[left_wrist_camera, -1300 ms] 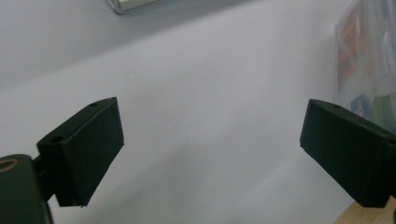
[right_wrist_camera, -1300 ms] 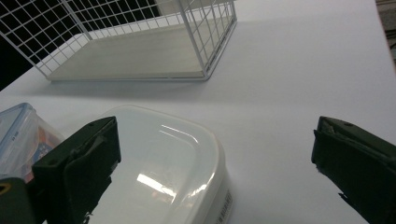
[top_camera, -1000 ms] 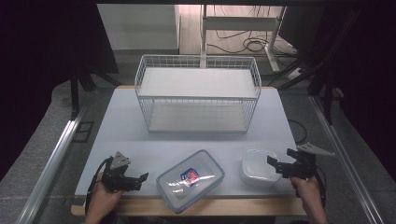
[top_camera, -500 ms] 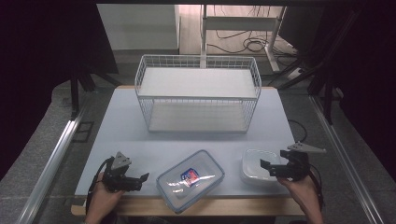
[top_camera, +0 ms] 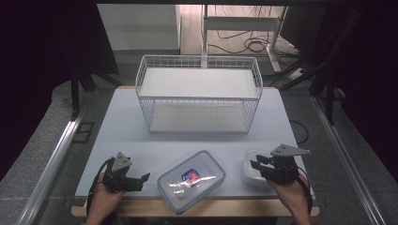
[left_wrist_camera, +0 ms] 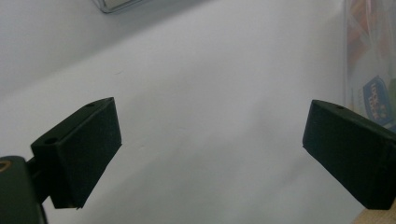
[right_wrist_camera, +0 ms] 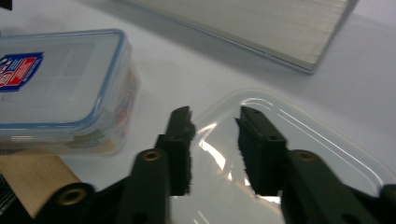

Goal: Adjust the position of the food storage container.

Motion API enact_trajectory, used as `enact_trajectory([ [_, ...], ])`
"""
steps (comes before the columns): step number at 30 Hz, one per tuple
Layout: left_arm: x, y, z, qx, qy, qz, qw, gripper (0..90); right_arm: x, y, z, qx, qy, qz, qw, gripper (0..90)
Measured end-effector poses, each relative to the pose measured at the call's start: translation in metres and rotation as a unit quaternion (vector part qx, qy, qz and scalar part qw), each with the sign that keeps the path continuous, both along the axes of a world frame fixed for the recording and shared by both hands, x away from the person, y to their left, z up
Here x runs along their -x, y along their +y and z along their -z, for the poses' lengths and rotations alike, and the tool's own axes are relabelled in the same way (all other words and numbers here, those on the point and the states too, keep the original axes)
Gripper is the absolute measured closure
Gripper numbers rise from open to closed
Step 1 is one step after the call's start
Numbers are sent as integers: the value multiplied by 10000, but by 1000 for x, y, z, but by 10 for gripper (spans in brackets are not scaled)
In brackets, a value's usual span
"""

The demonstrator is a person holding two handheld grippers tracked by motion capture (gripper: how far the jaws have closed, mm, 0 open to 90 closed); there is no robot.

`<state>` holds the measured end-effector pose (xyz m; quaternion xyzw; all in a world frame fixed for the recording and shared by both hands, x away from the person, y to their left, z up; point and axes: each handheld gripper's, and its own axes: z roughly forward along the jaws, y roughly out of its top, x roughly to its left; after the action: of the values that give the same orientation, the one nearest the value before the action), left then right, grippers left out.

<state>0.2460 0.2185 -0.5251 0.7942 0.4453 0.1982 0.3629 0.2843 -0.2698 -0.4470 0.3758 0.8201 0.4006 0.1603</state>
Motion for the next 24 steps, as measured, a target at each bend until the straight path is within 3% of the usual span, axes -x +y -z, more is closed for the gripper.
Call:
enact_trajectory([
  [4, 0, -1, 0, -5, 1, 17, 10000, 49, 3, 14, 1, 84, -19, -186, 9998, 833],
  [9, -1, -3, 0, -32, -3, 18, 10000, 51, 1, 28, 9, 25, 129, -389, 9992, 859],
  [14, -1, -4, 0, -37, -15, 37, 10000, 51, -1, 43, 18, 361, 177, -470, 9981, 877],
  [16, -1, -3, 0, -31, -16, 39, 10000, 50, -3, 44, 23, 487, 271, -441, 9975, 884],
  [24, 0, -2, -1, 203, 25, 67, 9998, 49, -8, 30, 23, 354, 390, -287, 9982, 897],
])
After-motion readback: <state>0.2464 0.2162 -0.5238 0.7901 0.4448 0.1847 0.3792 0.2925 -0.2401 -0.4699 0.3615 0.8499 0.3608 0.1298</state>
